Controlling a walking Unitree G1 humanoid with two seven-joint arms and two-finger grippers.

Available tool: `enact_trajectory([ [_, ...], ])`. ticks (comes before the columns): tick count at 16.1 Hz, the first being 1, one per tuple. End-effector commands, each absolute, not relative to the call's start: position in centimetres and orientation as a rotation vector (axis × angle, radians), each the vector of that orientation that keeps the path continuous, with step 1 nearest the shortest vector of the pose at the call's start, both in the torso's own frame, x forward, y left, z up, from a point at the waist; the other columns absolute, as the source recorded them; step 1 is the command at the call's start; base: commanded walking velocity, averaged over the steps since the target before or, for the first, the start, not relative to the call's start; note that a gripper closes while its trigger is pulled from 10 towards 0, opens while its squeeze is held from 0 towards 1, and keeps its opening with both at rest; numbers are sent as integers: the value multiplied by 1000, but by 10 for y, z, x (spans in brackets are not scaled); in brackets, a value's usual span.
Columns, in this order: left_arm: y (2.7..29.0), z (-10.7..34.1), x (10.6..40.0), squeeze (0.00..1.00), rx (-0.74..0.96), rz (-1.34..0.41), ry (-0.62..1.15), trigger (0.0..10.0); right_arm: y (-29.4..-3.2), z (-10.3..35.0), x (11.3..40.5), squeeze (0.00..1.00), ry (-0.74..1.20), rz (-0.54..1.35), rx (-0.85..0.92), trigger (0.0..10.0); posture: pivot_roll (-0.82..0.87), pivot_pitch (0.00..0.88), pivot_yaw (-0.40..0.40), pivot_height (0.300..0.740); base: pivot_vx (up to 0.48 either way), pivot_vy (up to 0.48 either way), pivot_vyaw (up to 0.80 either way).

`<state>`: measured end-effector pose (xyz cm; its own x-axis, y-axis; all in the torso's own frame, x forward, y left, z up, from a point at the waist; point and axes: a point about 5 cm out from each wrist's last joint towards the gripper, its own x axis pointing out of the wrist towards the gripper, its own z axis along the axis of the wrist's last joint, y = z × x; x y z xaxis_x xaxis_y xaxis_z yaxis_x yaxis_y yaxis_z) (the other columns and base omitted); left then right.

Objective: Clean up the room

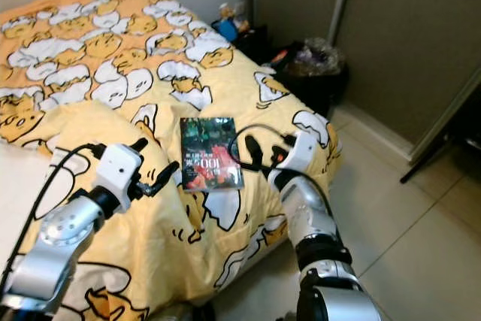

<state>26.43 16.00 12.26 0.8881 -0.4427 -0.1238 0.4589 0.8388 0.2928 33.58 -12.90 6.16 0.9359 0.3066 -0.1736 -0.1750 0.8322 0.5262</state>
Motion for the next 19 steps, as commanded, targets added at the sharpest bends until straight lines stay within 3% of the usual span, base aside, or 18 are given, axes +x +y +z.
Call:
enact_trajectory([
  [1, 171, 127, 260, 0, 325, -457, 82, 10000, -126, 60, 337, 0, 260, 241, 500, 10000, 131, 188, 133, 740, 0, 0, 0],
  [5, 187, 143, 244, 0, 355, -433, 119, 10000, -108, 49, 334, 0, 301, 261, 582, 10000, 211, 251, 188, 740, 0, 0, 0],
  [10, 174, 152, 221, 0, 339, -485, 114, 10000, -62, 61, 336, 0, 302, 471, 634, 10000, 207, 274, 192, 740, 0, 0, 0],
  [13, 175, 149, 218, 0, 327, -477, 155, 10000, -54, 44, 325, 0, 424, 415, 734, 10000, 214, 284, 194, 740, 0, 0, 0],
  [19, 180, 151, 221, 0, 338, -470, 173, 10000, -50, 35, 318, 0, 466, 383, 718, 10000, 215, 282, 208, 740, 0, 0, 0],
])
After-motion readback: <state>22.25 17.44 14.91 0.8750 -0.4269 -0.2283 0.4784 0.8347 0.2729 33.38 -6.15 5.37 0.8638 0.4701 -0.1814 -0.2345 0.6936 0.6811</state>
